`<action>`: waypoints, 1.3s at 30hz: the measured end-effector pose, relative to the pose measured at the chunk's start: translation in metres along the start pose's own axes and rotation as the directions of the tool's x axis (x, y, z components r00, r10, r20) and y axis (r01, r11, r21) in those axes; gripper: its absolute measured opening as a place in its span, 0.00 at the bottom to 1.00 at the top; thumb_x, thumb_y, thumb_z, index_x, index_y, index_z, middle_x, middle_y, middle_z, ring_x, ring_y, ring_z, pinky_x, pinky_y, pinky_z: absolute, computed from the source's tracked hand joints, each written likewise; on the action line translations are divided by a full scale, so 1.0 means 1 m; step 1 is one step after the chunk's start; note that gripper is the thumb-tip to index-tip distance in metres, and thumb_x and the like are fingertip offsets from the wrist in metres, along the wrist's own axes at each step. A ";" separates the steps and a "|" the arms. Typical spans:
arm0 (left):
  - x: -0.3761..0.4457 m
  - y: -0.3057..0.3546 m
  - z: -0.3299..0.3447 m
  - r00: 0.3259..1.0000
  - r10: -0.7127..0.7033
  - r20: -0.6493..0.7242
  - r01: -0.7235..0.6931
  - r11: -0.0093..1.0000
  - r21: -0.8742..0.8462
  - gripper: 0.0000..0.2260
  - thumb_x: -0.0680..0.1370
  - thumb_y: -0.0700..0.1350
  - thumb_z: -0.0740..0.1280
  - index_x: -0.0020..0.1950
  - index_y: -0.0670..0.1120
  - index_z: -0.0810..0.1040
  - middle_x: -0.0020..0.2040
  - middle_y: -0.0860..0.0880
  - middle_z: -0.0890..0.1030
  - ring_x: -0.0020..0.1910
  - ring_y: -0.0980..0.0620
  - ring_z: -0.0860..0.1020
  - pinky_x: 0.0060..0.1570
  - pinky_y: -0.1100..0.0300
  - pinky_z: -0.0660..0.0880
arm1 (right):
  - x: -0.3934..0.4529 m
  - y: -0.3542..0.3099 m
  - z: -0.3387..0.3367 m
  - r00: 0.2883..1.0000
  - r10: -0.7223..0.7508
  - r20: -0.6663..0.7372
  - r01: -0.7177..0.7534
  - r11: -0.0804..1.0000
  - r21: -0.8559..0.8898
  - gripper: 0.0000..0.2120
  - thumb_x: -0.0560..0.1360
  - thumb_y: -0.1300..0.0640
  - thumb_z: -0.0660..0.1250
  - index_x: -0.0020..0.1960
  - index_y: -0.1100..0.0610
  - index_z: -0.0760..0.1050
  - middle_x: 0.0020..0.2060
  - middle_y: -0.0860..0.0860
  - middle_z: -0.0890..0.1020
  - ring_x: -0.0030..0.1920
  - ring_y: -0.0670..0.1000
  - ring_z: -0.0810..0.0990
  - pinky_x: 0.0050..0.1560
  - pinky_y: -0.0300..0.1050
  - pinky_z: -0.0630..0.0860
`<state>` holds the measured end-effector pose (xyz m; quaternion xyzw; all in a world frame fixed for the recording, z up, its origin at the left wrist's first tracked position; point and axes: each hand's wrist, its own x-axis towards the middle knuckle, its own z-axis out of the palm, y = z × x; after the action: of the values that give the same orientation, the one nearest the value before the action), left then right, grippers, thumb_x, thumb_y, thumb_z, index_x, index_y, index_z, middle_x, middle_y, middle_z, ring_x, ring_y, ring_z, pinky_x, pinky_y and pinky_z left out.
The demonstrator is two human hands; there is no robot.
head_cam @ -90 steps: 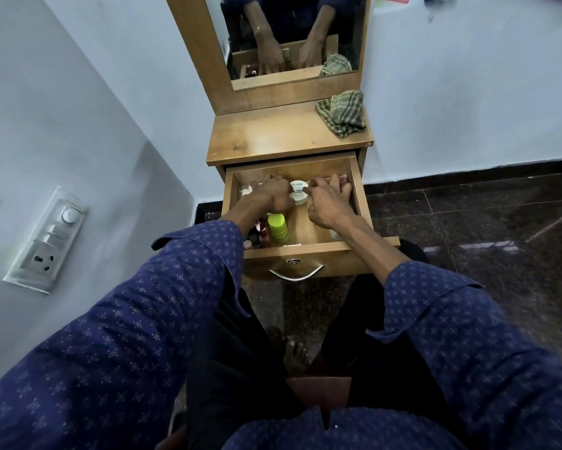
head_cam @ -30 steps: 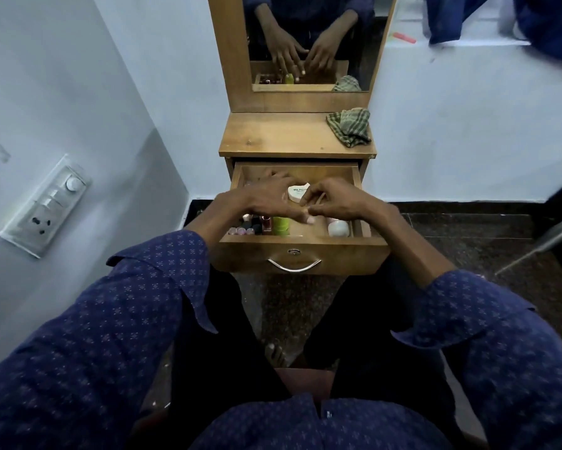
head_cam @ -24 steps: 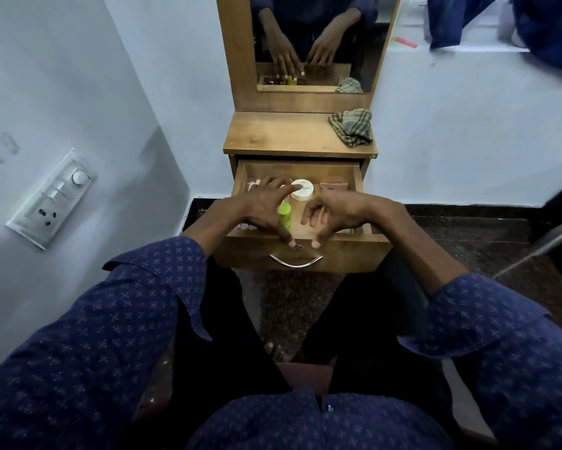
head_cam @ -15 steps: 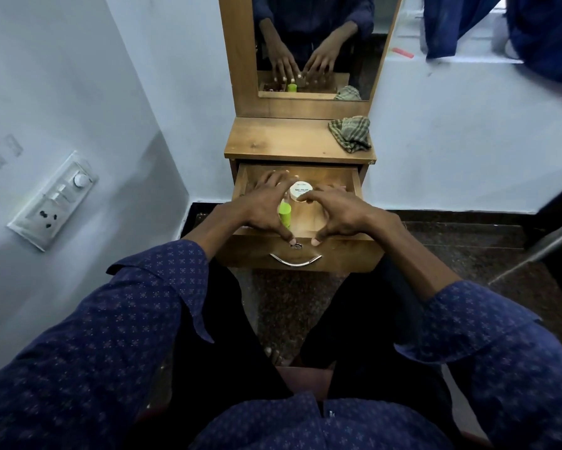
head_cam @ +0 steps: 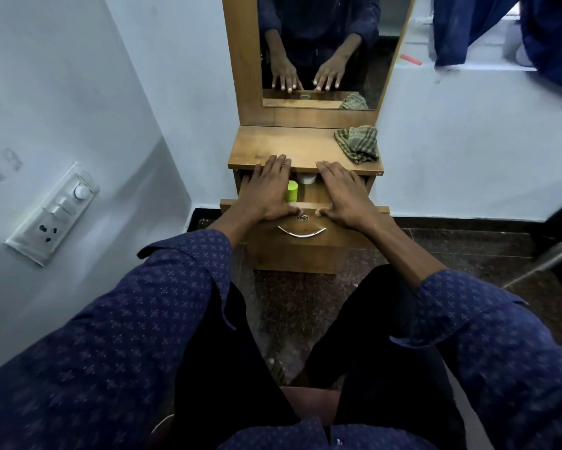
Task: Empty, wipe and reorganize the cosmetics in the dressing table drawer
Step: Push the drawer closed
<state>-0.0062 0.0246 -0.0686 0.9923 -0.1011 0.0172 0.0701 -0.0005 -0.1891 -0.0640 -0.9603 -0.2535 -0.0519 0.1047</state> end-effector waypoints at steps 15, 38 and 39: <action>0.056 -0.024 0.023 0.998 -0.058 -0.012 0.059 0.990 0.128 0.49 0.80 0.73 0.56 0.85 0.39 0.43 0.86 0.40 0.44 0.85 0.41 0.40 0.82 0.41 0.40 | 0.062 0.013 0.015 1.000 -0.013 0.007 0.013 0.999 -0.046 0.42 0.79 0.56 0.72 0.84 0.60 0.52 0.83 0.58 0.57 0.84 0.58 0.53 0.83 0.52 0.54; 0.077 -0.023 0.042 0.994 -0.089 -0.060 0.093 0.993 0.069 0.40 0.85 0.64 0.54 0.85 0.40 0.44 0.85 0.38 0.46 0.85 0.40 0.43 0.82 0.39 0.43 | 0.070 -0.001 0.041 0.956 0.144 -0.257 -0.144 0.989 0.017 0.28 0.78 0.63 0.71 0.77 0.58 0.71 0.75 0.55 0.74 0.77 0.56 0.71 0.79 0.51 0.65; 0.078 -0.024 0.039 0.995 -0.087 -0.046 0.090 0.994 0.062 0.40 0.85 0.64 0.53 0.85 0.40 0.43 0.85 0.38 0.46 0.85 0.40 0.42 0.82 0.39 0.43 | 0.071 -0.002 0.038 0.958 0.139 -0.250 -0.137 0.990 0.027 0.29 0.78 0.62 0.72 0.77 0.59 0.71 0.75 0.56 0.74 0.77 0.57 0.70 0.79 0.51 0.64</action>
<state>0.0759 0.0271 -0.1063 0.9969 -0.0547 0.0387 0.0412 0.0614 -0.1446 -0.0900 -0.9607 -0.1709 -0.1646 0.1441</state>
